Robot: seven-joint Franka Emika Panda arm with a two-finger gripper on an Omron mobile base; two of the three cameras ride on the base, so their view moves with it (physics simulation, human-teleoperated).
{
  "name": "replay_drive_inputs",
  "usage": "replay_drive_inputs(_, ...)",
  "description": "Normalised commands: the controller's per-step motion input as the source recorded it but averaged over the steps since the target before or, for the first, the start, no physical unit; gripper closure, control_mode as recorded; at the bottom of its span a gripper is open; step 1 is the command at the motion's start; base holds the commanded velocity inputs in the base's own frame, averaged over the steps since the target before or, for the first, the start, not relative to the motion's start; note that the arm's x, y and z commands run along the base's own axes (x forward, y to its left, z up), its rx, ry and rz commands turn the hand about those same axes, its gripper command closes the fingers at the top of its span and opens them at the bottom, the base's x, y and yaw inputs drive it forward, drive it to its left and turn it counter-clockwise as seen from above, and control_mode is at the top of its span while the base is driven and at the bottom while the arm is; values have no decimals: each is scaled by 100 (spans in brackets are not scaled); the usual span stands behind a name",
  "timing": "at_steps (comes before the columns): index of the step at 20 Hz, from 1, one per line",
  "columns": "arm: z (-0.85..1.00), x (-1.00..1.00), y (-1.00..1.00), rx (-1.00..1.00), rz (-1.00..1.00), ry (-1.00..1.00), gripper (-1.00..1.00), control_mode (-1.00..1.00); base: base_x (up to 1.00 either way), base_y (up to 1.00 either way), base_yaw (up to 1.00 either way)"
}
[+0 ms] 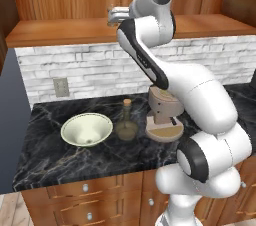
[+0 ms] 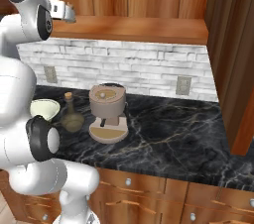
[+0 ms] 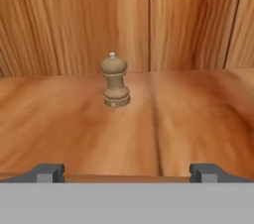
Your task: Retrieve the bottle and the shaker from the cabinet and place them next to the mixing bowl on the counter. Then add garlic from the fridge to the mixing bowl.
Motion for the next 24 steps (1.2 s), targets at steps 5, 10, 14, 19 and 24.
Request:
replay_drive_inputs(5,-18,53,18,-1,4,0,-100,-100,0,0,0)
replay_drive_inputs(10,-9,63,2,-4,7,-1,-100,-100,0,0,0)
replay_drive_inputs(14,0,75,1,-7,4,0,-100,-100,0,0,0)
replay_drive_inputs(19,0,61,16,-4,1,0,-100,-100,0,0,0)
replay_drive_inputs(24,0,49,11,0,0,4,-100,-100,0,0,0)
